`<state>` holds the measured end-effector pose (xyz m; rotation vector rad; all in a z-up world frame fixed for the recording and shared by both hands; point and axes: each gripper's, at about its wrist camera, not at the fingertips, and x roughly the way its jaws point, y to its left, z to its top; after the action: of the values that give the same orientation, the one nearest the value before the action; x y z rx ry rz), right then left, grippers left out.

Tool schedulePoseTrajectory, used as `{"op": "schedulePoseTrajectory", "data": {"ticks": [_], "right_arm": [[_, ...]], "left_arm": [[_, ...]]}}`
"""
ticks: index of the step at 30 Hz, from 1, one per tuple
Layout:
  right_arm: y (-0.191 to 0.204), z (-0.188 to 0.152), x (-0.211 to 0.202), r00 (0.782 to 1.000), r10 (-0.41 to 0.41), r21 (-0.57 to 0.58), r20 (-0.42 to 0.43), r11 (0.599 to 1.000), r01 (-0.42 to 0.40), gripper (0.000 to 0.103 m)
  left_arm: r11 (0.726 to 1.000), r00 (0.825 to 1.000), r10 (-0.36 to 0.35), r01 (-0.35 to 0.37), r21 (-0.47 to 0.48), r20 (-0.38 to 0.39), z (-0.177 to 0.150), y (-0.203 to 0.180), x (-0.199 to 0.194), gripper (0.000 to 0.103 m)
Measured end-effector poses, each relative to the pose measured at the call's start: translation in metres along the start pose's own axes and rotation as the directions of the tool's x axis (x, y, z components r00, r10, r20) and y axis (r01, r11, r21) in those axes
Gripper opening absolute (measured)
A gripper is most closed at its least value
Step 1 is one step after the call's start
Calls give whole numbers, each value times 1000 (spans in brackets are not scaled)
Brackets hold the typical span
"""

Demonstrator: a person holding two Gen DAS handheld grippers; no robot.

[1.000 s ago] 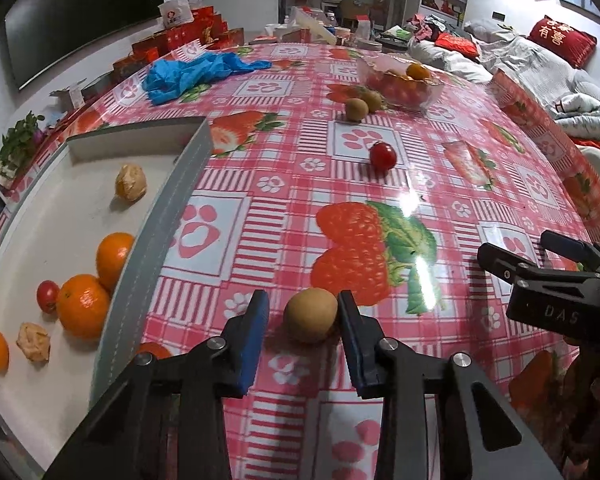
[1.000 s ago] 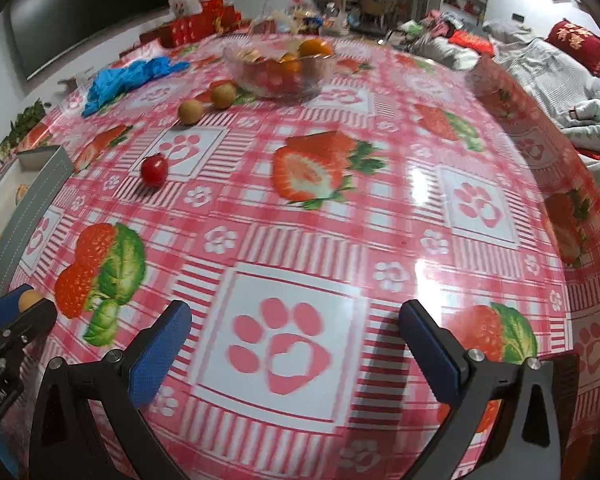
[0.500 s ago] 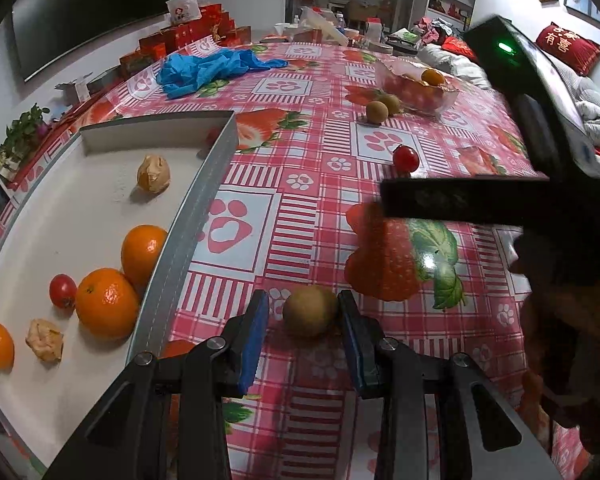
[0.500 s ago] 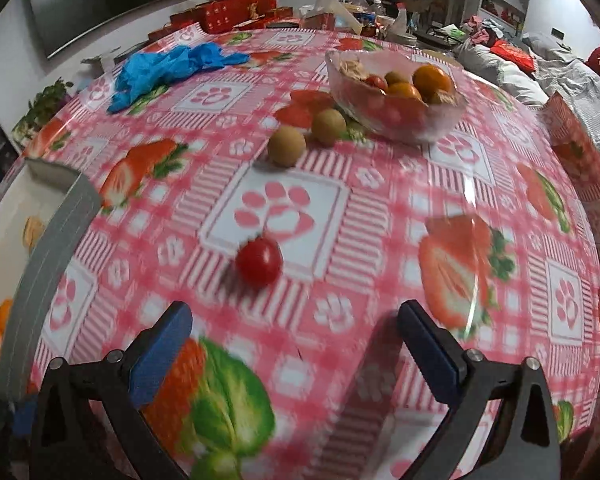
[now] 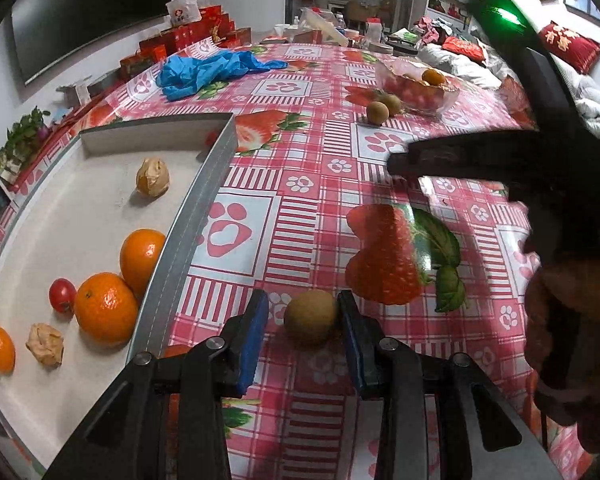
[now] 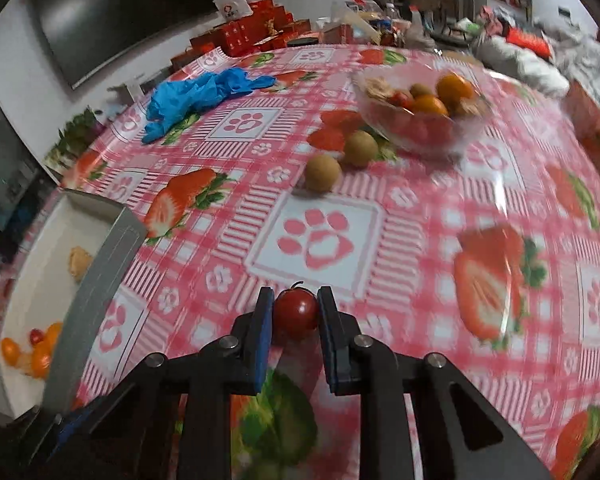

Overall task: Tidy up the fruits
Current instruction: 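Grasp a red cherry tomato with the right tool, then carry the brown fruit and cherry tomato over the white tray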

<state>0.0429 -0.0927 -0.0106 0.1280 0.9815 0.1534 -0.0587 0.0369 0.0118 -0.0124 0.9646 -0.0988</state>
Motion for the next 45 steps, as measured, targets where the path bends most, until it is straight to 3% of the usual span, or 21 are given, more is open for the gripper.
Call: {"op": "schedulePoseTrajectory", "data": {"ticks": [13,22,32,33,35,45], "right_arm": [[-31,-46,-53,996,90,67,-20,994,-89,24],[-28,-63,-69,997,77,60,-19,995,-75,24],[-28,-68,-81,997,77,60,-19,995,-76,24],[-28,-68,-82,997,79,58,-18,995,-77,24],[-26,-67,-83,996,84,56,-19,995,-83,24],[-5,-64,-87,994,108,26,-25,994,-107,24]], "left_arm": [[998,999,-43,44,-36,30,-1,6,-27,37],[999,999,-34,35,-35,24,-2,8,-21,38],[999,999,-32,31,-17,-14,0,-4,-2,37],[999,999,-46,46,-23,-16,0,-3,-2,29],[997,997,-69,68,-30,-23,-1,-1,-4,29],[995,994,-85,88,-49,62,6,16,-47,29]]}}
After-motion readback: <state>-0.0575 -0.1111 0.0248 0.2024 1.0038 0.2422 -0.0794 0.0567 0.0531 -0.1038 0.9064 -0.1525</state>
